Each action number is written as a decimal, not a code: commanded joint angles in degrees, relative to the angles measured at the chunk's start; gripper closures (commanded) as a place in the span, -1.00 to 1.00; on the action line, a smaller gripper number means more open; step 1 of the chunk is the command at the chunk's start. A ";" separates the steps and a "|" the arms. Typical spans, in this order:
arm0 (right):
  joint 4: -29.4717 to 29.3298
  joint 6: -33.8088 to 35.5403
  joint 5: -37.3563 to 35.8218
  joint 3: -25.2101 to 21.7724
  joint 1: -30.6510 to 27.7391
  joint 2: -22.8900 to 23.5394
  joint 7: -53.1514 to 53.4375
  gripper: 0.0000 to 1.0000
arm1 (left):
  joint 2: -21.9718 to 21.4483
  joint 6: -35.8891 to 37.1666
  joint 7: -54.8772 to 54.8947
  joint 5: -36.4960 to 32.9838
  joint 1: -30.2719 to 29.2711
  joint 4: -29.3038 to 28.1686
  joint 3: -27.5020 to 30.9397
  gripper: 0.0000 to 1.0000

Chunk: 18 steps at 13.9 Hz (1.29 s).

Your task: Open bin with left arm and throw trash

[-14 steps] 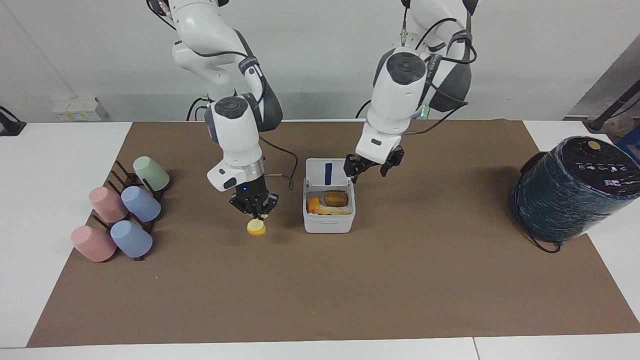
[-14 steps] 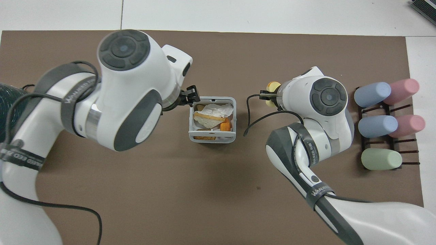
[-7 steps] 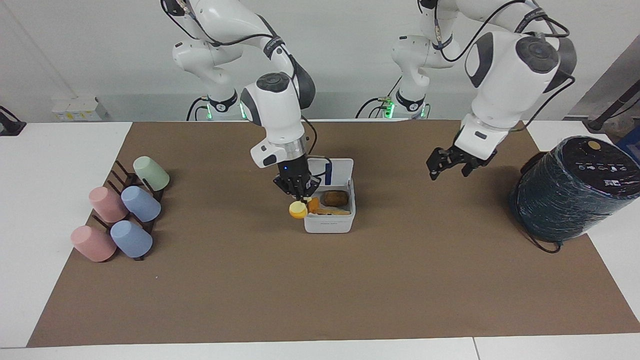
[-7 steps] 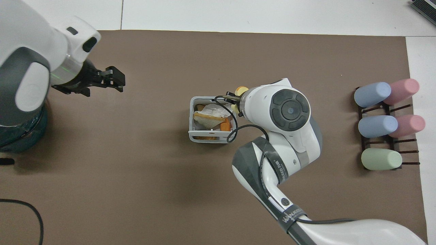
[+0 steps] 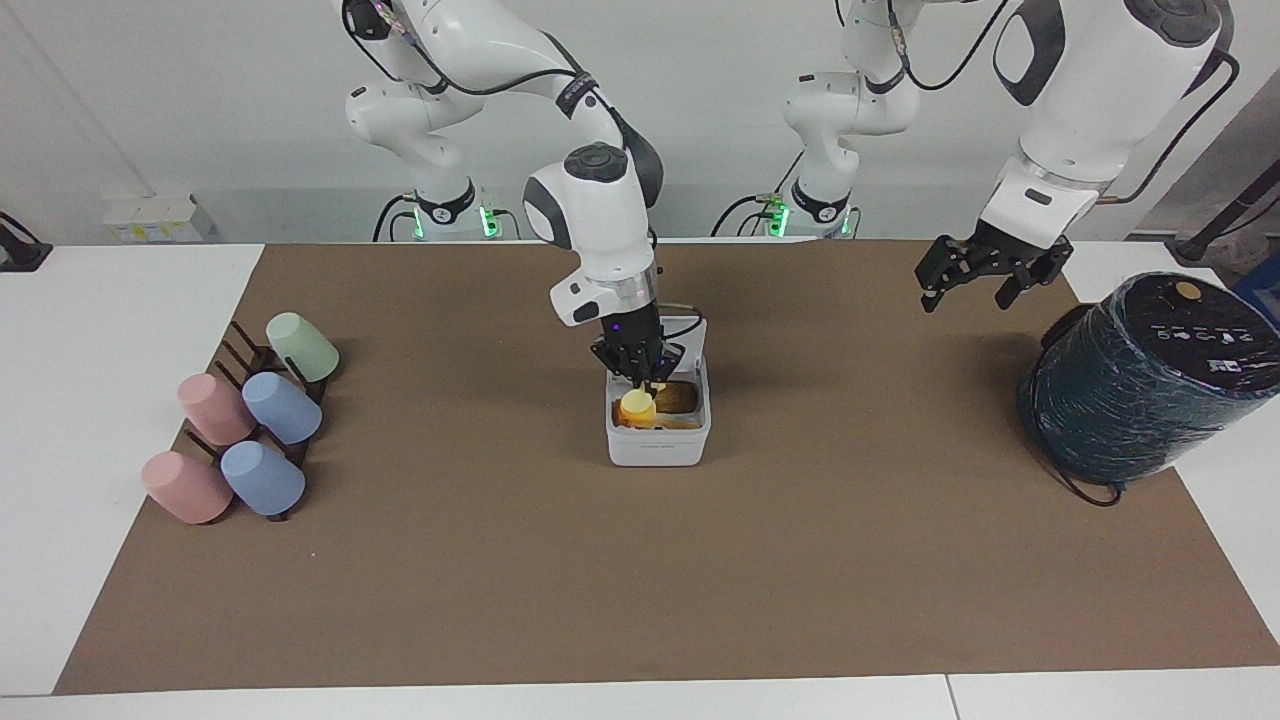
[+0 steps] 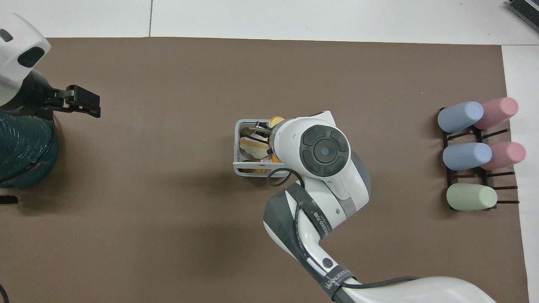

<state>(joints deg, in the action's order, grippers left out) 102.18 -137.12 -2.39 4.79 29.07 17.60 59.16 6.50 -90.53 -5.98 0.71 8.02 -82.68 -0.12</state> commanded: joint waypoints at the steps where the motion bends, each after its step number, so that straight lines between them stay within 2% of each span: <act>1: -1.46 -0.34 0.28 0.04 -0.33 0.24 -0.09 -1.00 | -0.62 0.00 0.44 -1.41 0.68 -0.91 -0.06 -1.00; 5: -1.73 -0.35 0.28 0.13 0.02 0.15 0.17 -1.00 | -0.96 -0.61 0.53 -1.32 0.60 -1.52 -0.14 -1.00; 8: -1.73 -0.34 0.36 0.22 0.19 0.07 0.34 -1.00 | -3.60 -6.13 1.05 -1.32 0.16 -7.57 -0.23 -1.00; 11: -1.81 0.44 0.10 0.48 1.42 -0.02 0.26 -1.00 | -3.25 -5.89 1.76 -1.06 -0.19 -7.59 -0.23 -1.00; 13: -1.73 0.88 -0.33 0.31 -0.06 -0.89 -1.58 -1.00 | -3.08 -5.80 2.37 -1.06 -0.19 -7.94 -0.06 -1.00; 18: 1.69 5.10 -0.43 0.30 -7.44 -6.51 -14.49 -1.00 | -3.69 -5.97 3.17 -1.06 -0.63 -9.61 0.03 -1.00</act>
<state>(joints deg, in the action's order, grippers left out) 100.79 -133.43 -2.60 4.49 24.37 14.87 48.68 5.09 -94.91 -3.83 0.63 7.84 -89.12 0.05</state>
